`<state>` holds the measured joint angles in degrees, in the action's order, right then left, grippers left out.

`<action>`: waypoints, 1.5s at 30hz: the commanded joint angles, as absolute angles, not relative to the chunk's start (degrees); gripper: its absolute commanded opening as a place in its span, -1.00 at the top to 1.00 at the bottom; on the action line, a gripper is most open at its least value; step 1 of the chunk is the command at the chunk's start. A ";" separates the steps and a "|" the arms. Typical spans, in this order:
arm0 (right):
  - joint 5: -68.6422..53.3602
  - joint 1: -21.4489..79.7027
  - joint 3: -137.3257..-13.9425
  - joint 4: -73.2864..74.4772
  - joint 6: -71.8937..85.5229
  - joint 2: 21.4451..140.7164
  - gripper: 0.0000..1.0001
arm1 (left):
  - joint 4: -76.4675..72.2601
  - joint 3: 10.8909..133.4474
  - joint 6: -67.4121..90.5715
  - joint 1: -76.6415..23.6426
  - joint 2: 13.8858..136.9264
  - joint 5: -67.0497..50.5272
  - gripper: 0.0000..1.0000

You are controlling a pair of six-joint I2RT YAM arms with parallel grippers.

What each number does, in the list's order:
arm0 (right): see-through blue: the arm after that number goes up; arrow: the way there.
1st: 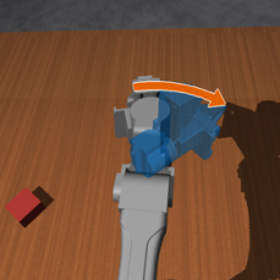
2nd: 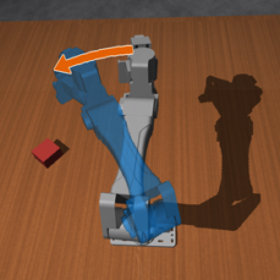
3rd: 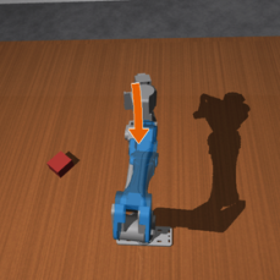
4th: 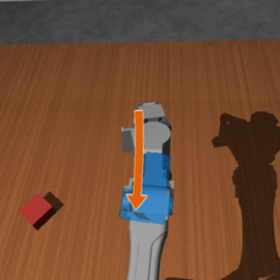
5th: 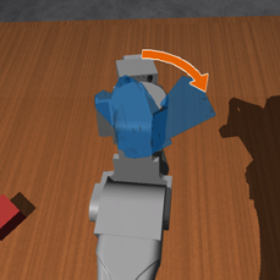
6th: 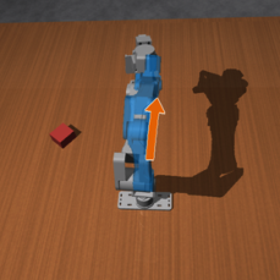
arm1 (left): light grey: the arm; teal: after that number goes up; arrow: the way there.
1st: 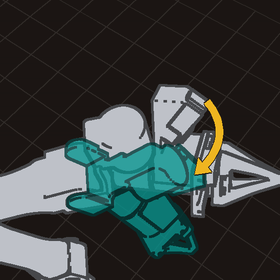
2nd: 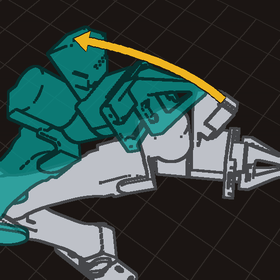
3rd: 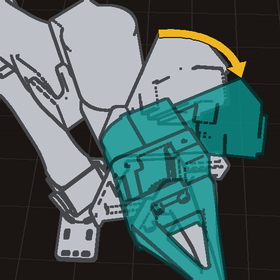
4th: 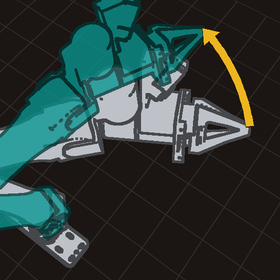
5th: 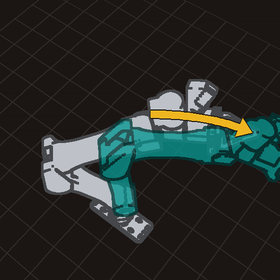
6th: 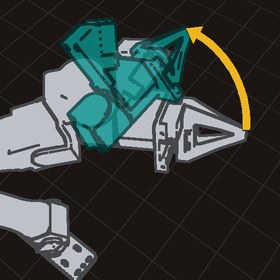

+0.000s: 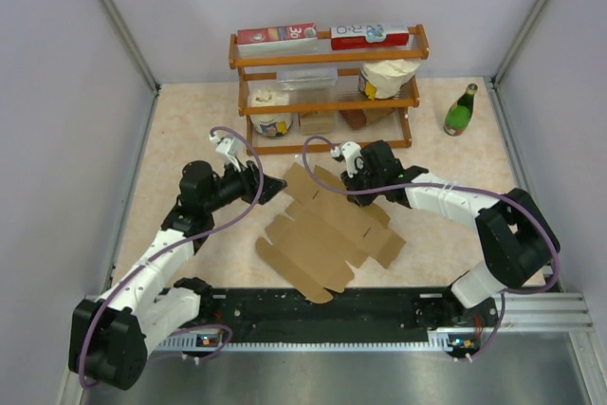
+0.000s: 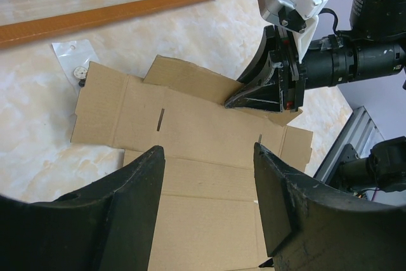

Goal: Fold the paper box

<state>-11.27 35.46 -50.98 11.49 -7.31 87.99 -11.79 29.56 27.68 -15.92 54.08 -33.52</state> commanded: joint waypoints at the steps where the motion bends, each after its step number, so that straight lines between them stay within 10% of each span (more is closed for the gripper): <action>1: -11.43 36.12 -51.06 8.53 -6.42 85.96 0.68 | -13.10 29.53 26.89 -16.08 52.73 -33.40 -0.25; 12: -11.42 36.12 -51.06 7.82 -5.71 84.81 1.00 | -13.10 29.62 27.07 -16.08 52.82 -33.22 -0.25; 45: -24.87 36.21 -57.57 26.28 -0.71 70.66 1.00 | -22.94 39.03 24.08 -16.08 59.86 -48.69 -0.25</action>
<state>-24.12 35.51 -56.69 25.78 -2.81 71.26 -19.16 38.79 24.10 -15.90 61.30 -46.39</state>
